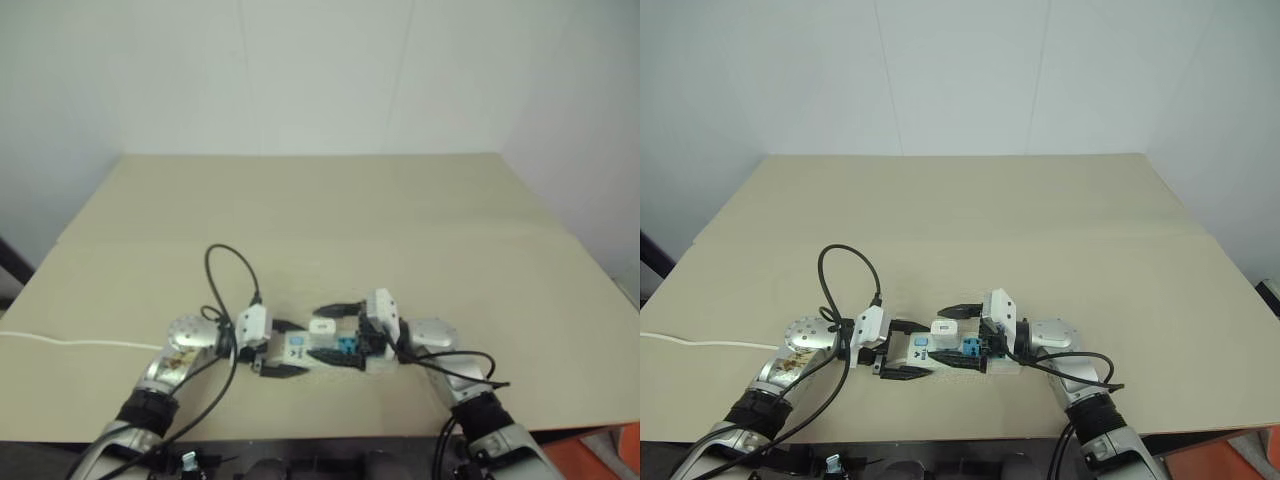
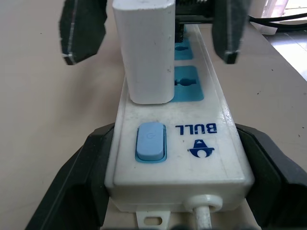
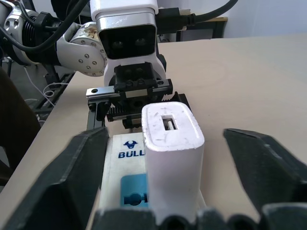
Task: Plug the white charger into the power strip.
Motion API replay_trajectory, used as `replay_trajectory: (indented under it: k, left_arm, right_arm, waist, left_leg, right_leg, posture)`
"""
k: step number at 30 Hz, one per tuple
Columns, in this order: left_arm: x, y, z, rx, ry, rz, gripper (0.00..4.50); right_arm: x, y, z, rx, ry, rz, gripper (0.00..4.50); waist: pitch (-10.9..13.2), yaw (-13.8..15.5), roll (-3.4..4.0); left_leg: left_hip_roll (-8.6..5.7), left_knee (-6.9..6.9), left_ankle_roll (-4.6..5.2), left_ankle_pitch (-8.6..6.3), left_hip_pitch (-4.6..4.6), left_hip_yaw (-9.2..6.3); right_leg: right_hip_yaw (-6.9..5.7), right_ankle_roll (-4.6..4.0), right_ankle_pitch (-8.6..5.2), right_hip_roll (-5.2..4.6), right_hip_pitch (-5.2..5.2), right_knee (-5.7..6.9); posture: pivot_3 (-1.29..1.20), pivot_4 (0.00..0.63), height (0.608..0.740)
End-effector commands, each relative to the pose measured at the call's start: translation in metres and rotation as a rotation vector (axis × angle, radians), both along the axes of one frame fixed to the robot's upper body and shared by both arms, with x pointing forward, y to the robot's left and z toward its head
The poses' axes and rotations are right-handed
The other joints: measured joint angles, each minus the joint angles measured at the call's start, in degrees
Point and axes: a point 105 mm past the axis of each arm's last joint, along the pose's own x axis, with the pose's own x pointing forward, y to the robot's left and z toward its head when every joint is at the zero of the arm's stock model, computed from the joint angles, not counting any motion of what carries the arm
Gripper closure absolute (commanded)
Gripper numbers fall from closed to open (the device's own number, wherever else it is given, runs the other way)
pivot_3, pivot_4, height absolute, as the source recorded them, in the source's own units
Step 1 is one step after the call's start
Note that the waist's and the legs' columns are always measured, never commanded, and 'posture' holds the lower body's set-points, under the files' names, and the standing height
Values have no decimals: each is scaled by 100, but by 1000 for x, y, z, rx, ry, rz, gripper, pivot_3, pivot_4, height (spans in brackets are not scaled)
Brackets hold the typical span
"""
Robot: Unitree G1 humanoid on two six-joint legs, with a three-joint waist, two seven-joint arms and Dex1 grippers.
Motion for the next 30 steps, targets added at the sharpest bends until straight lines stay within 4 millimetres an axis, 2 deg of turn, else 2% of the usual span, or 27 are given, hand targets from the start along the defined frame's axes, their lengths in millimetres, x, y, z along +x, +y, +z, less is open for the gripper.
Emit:
replay_trajectory:
  k: [1,6,8,10,16,18,23,26,30]
  left_arm:
    - [5,10,2,38,-12,24,1204]
    - [7,8,1,41,-13,20,1204]
    - [8,7,1,45,-12,17,479]
    - [9,5,2,41,-5,8,21]
    - [9,0,7,11,-17,-4,21]
    - [8,0,9,6,-14,-11,21]
    - [6,1,14,-6,-16,-19,21]
    - [5,0,14,-10,-15,-20,21]
    - [2,-3,13,-16,-6,-20,21]
  right_arm:
    - [-5,-23,-47,-158,182,-58,9]
    - [3,-34,-27,-151,128,-71,9]
    - [3,-38,-20,-148,108,-72,0]
    - [4,-43,-12,-144,88,-79,0]
    - [5,-51,10,-123,45,-92,0]
    - [4,-52,21,-111,23,-83,0]
    - [3,-52,37,-98,-6,-68,0]
    - [1,-47,42,-92,-4,-54,0]
    - [-1,-38,47,-76,-5,-35,0]
  waist:
    - [0,1,0]
    - [12,7,-2]
    - [17,12,0]
    - [25,20,5]
    - [33,38,10]
    - [49,57,17]
    - [120,58,31]
    - [147,56,36]
    - [148,62,35]
  left_leg:
    - [1,-1,0,0,0,0]
    - [16,-1,-1,0,-3,2]
    - [25,-1,-1,0,-5,2]
    - [34,-1,-1,0,-11,3]
    - [34,0,-7,4,-68,9]
    - [33,0,-7,4,-74,9]
    - [33,0,-7,4,-87,11]
    - [32,0,-9,5,-104,12]
    - [16,1,-25,15,-168,13]
  right_leg:
    - [0,0,0,1,-1,0]
    - [0,-3,-1,14,-1,-1]
    - [0,-6,-2,23,-2,-2]
    - [-2,-8,-3,32,-6,-2]
    - [0,-33,11,35,-70,0]
    - [1,-61,28,34,-73,-1]
    - [2,-60,27,35,-87,-1]
    - [1,-64,29,36,-104,0]
    - [3,-75,43,34,-178,7]
  posture:
    - [0,150,740]
    - [0,150,740]
    - [0,150,740]
    - [0,150,740]
    - [0,150,740]
    - [0,150,740]
    - [0,150,740]
    - [0,150,740]
    - [0,150,740]
